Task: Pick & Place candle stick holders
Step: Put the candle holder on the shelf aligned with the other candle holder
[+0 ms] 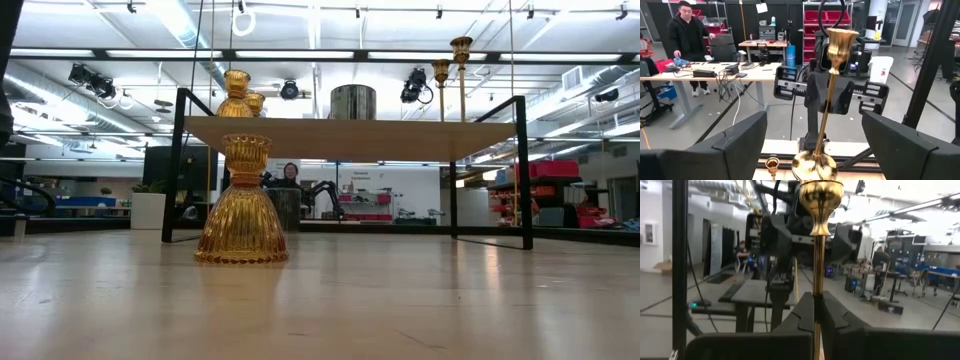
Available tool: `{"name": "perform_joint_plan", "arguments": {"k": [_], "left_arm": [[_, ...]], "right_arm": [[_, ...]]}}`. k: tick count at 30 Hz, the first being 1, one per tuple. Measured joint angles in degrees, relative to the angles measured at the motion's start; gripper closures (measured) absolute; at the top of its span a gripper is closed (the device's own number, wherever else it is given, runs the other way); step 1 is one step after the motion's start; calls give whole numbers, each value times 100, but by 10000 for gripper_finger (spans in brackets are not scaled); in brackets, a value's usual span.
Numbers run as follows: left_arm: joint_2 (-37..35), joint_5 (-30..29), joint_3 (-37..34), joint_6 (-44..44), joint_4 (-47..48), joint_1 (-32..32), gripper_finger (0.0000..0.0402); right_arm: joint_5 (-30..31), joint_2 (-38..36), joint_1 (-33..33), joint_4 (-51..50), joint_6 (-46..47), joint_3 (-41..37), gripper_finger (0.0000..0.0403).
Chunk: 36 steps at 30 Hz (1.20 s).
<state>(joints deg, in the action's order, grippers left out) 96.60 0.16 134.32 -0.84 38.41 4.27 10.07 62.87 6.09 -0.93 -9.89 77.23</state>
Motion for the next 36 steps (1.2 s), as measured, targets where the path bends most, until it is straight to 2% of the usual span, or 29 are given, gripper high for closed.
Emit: {"name": "perform_joint_plan", "arguments": {"k": [5, 16, 23, 27, 36], "left_arm": [[0, -4, -2, 2, 57, 0, 69], [2, -57, -2, 5, 145, 7, 69], [2, -59, -2, 5, 147, 7, 69], [2, -59, -2, 4, 211, 7, 69], [4, -152, -2, 0, 444, 7, 69]], "right_arm": [[-2, -64, 0, 3, 10, -263, 402], [150, -762, 2, 1226, 496, -1982, 402], [153, -1160, 75, 1766, 492, -2941, 402], [152, -1332, 177, 2062, 151, -3517, 402], [313, -1512, 271, 4166, -217, -5096, 402]]}}
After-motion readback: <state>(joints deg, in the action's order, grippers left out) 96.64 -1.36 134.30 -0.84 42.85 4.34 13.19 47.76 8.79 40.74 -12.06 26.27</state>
